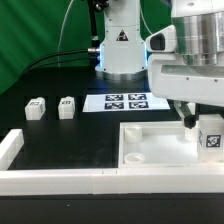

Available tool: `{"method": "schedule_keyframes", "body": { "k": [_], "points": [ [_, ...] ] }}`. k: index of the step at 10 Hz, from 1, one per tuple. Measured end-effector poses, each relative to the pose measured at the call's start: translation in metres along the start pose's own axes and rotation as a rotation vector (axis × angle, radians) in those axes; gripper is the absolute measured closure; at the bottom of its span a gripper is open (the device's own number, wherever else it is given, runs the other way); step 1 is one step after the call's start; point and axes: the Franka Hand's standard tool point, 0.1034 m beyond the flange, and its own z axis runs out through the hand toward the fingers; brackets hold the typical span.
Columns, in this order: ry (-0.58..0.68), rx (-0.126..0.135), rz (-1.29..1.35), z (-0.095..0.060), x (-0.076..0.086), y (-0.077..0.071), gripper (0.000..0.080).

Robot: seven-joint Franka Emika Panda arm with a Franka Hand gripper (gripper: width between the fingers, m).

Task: Assemble one leg

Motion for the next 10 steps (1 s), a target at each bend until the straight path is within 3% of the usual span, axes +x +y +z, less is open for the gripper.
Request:
{"method": "schedule_keyframes", "body": {
  "k": [3, 6, 10],
  "points": [
    [0.003, -0.004, -0.242, 0.0, 0.0004, 0.0004, 0.0151],
    [0.014, -0.026, -0.599, 0.0001, 0.0015, 0.0015, 0.0151],
    [0.015, -0.027, -0.614, 0.0004, 0.0013, 0.0017, 0.0151]
  ]
}}
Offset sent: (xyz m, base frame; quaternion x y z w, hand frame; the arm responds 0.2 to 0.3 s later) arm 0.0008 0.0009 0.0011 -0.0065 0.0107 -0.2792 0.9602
